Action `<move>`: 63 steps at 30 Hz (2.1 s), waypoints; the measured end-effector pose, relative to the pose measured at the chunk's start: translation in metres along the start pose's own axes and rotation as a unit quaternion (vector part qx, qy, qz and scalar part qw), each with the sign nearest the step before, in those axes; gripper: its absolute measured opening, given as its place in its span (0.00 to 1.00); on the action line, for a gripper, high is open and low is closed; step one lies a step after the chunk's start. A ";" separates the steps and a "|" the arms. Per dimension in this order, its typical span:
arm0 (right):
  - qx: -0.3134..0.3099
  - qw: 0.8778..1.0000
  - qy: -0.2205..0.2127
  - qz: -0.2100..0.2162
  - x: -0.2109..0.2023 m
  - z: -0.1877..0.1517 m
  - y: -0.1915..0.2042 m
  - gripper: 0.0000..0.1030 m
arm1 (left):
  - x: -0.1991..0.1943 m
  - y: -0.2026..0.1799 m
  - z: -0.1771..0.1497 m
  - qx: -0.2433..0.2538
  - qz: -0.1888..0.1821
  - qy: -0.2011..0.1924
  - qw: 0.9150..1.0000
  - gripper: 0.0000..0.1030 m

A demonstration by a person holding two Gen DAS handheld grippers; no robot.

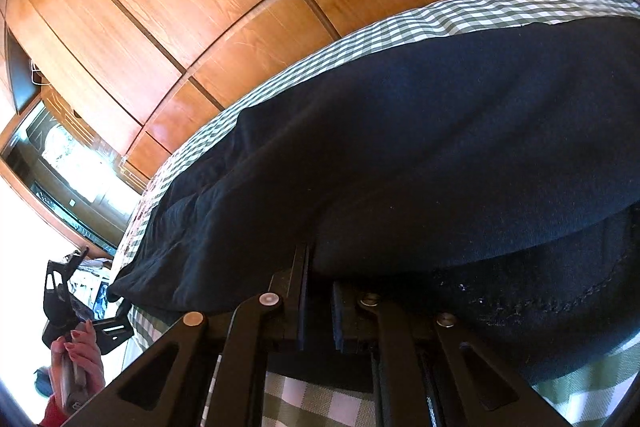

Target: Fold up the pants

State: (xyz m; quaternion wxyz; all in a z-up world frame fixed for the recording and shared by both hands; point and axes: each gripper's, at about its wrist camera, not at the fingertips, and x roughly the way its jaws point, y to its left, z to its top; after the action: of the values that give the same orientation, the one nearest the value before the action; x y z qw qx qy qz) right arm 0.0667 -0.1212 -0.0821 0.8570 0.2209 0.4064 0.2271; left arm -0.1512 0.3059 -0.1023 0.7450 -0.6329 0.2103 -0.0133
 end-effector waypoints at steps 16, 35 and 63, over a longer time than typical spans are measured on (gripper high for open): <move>-0.043 0.998 -0.044 0.025 -0.046 0.032 0.048 0.08 | 0.004 -0.057 0.027 0.197 0.103 -0.015 0.975 0.08; -0.028 0.999 0.030 -0.012 -0.010 -0.021 0.020 0.08 | 0.014 -0.024 0.013 0.186 0.211 -0.001 0.960 0.12; 0.276 0.941 -0.184 -0.061 -0.142 0.023 -0.183 0.43 | 0.139 -0.118 -0.164 0.428 0.119 0.130 0.887 0.49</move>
State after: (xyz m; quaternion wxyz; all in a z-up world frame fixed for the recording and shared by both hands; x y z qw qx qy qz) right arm 0.0430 -0.3525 -0.0872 0.8345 0.4615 0.3010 0.0089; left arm -0.0500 0.0891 -0.0499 0.9054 -0.2157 0.3531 -0.0956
